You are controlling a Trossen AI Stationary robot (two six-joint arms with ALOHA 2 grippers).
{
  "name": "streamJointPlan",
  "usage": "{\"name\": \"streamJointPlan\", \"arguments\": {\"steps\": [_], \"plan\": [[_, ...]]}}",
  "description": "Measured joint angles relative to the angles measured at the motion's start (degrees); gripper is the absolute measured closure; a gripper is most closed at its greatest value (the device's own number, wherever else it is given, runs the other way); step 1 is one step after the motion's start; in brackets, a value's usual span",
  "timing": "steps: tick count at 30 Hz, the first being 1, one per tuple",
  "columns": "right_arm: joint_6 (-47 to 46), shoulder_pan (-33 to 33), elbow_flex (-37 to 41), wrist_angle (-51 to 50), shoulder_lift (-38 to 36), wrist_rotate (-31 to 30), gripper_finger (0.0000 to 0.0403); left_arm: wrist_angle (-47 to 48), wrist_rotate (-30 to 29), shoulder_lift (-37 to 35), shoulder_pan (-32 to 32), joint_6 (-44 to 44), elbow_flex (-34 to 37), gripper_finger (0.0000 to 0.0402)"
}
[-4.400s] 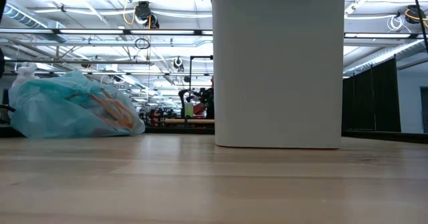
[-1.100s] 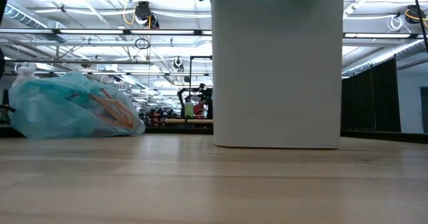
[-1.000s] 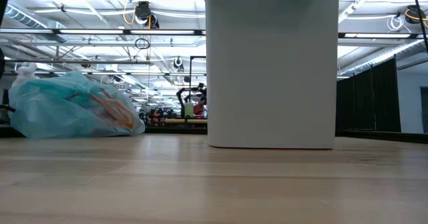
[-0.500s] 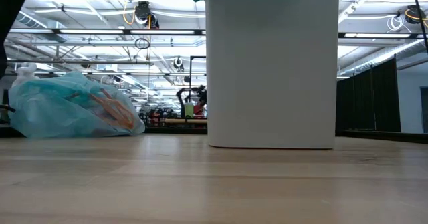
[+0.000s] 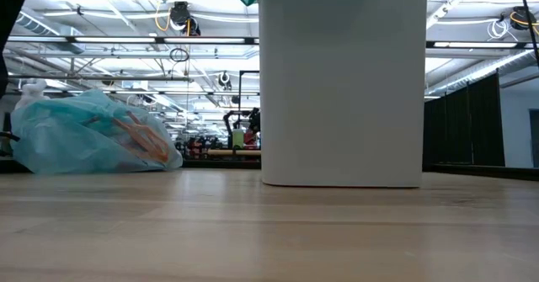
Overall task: Place trash/remove bag and relplace
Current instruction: Insert the new blue trash bag into the white trash bin
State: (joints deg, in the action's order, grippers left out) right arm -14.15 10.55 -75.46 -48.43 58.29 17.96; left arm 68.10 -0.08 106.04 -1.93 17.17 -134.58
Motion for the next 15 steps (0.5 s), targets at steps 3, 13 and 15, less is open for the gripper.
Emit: {"name": "streamJointPlan", "arguments": {"steps": [3, 13, 15], "plan": [[-1.46, 0.00, 0.00, -0.47, -1.69, -0.02, 0.0299, 0.18, 0.00, 0.00, 0.04, 0.01, 0.00, 0.0345], [-3.66, 0.00, -0.02, 5.80, -5.25, -0.07, 0.0346, -0.29, -0.02, 0.00, 0.04, 0.04, 0.00, 0.0345], [-3.61, 0.00, -0.02, 7.93, -5.34, -0.07, 0.0367, -0.39, -0.07, 0.00, 0.04, 0.04, 0.00, 0.0345]]}}
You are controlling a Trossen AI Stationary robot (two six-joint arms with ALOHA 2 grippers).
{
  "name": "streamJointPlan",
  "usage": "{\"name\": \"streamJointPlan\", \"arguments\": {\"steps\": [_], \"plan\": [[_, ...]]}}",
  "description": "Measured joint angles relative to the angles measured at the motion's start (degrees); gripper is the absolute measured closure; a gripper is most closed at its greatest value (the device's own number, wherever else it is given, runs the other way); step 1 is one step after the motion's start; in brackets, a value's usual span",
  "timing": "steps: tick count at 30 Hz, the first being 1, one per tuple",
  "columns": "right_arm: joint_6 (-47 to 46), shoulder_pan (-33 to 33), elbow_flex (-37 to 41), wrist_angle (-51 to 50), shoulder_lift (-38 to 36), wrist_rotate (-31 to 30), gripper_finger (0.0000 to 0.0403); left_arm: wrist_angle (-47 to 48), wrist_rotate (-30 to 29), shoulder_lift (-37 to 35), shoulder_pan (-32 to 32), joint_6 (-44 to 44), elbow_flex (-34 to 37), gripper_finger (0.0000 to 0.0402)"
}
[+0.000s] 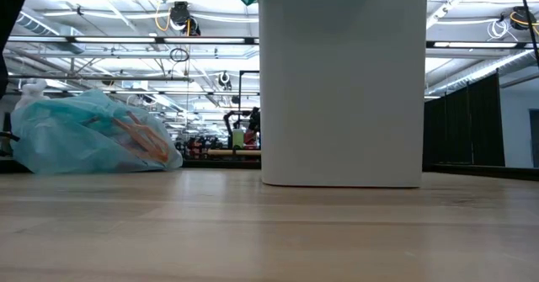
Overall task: Place trash/remove bag and relplace
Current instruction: Insert the new blue trash bag into the white trash bin
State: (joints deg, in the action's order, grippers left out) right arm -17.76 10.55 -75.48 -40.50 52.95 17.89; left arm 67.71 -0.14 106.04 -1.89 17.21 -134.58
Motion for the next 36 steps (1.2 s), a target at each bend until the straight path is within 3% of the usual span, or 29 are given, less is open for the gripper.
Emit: {"name": "streamJointPlan", "arguments": {"steps": [4, 21, 36], "plan": [[1.31, 0.00, 0.00, 3.09, 0.24, -0.02, 0.0398, -1.08, -0.14, 0.00, 0.08, -0.16, 0.00, 0.0345], [3.67, 0.00, -0.09, 7.21, 0.82, -1.25, 0.0403, -4.77, -2.27, 0.00, 3.33, -2.17, -0.02, 0.0345], [5.43, -0.02, -0.09, -5.08, 9.40, -1.25, 0.0403, -8.58, -0.59, 1.86, 5.24, -4.61, -0.09, 0.0345]]}}
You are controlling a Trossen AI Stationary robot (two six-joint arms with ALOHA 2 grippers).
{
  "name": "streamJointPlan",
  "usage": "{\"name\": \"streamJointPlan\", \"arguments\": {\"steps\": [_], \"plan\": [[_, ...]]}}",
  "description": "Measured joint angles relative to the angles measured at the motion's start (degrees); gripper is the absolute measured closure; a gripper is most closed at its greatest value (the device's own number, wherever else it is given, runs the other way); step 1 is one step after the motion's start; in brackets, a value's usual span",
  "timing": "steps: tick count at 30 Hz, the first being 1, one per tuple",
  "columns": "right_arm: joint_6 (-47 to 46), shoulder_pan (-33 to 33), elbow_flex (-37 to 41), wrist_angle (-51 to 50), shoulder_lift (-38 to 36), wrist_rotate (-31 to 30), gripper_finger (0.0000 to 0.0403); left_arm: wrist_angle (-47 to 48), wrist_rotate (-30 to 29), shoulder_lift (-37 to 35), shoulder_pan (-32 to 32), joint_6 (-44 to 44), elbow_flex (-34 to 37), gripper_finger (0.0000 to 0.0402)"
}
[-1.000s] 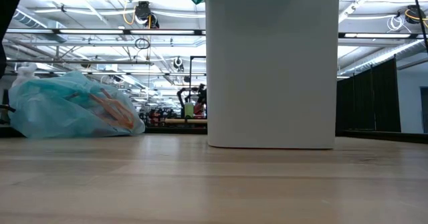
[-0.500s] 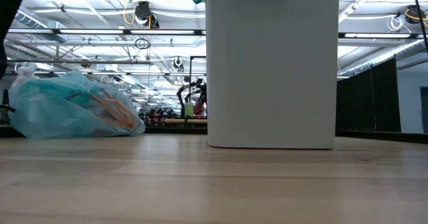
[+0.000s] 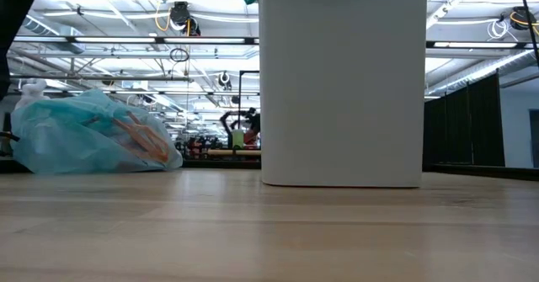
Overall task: Place trash/remove bag and relplace
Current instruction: Insert the new blue trash bag into the white trash bin
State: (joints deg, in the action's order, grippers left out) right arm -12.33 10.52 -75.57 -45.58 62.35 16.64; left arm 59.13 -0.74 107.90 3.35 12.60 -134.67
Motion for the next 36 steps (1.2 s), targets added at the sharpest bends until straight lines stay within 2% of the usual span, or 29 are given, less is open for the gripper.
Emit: {"name": "streamJointPlan", "arguments": {"steps": [7, 16, 20, 24, 29, 32, 36], "plan": [[-0.02, 0.00, 0.00, -0.36, 1.78, -0.26, 0.0403, -0.28, -0.85, 0.00, 0.06, -1.05, 0.00, 0.0345], [-1.67, 0.00, 0.02, 0.85, -4.48, -3.43, 0.0395, -1.11, -1.04, -0.17, -0.86, 1.99, 0.01, 0.0345], [-1.08, 0.00, 0.00, 2.19, -7.11, -3.15, 0.0348, 0.41, -2.99, 0.99, -0.81, 3.12, 0.03, 0.0345], [-2.22, -0.49, 0.00, 4.88, -7.85, -1.31, 0.0272, -0.06, -3.49, 1.27, -0.65, 3.16, 0.09, 0.0345], [-2.65, -2.01, 0.00, 5.33, -5.46, -2.49, 0.0189, -3.06, -4.03, 1.25, -0.54, 3.05, 0.09, 0.0345], [-2.56, -2.41, 0.02, 5.13, -3.37, -4.86, 0.0166, -6.56, -3.56, 1.25, -0.39, 3.04, 0.09, 0.0345], [-2.44, -2.38, 0.02, 5.51, -2.04, -5.10, 0.0163, -5.86, -3.33, 1.22, 0.06, 3.02, 0.07, 0.0345]]}}
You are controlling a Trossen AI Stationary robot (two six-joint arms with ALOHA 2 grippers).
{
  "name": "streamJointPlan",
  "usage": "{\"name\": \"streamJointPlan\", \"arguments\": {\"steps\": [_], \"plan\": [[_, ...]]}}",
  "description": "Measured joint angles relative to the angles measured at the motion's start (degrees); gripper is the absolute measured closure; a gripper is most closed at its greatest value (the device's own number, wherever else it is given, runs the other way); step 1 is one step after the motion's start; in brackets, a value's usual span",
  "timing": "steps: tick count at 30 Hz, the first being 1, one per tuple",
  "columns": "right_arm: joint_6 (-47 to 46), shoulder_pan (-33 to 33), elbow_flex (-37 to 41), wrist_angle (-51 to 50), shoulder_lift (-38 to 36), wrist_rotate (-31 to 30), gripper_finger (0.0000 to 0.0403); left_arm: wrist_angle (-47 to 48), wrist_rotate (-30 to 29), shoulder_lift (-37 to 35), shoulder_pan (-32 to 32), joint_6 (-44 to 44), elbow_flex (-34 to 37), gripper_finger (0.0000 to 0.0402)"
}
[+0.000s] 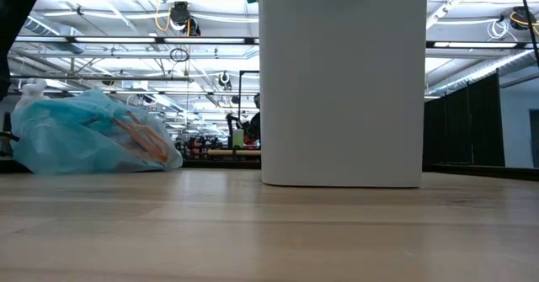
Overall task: Place trash/remove bag and relplace
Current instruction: Insert the new blue trash bag into the white trash bin
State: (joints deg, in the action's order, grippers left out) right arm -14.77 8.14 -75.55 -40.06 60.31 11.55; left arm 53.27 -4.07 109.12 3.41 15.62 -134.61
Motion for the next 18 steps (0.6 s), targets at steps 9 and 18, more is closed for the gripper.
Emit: {"name": "streamJointPlan", "arguments": {"steps": [9, 18], "plan": [[0.80, 0.04, -0.02, -5.11, 0.42, -7.70, 0.0228, -2.44, 0.21, 0.02, 0.54, -1.18, 0.00, 0.0345], [3.63, 0.44, -0.02, -8.58, 0.14, -8.50, 0.0391, -2.83, 1.36, -1.11, 0.05, -0.95, 0.00, 0.0345]]}}
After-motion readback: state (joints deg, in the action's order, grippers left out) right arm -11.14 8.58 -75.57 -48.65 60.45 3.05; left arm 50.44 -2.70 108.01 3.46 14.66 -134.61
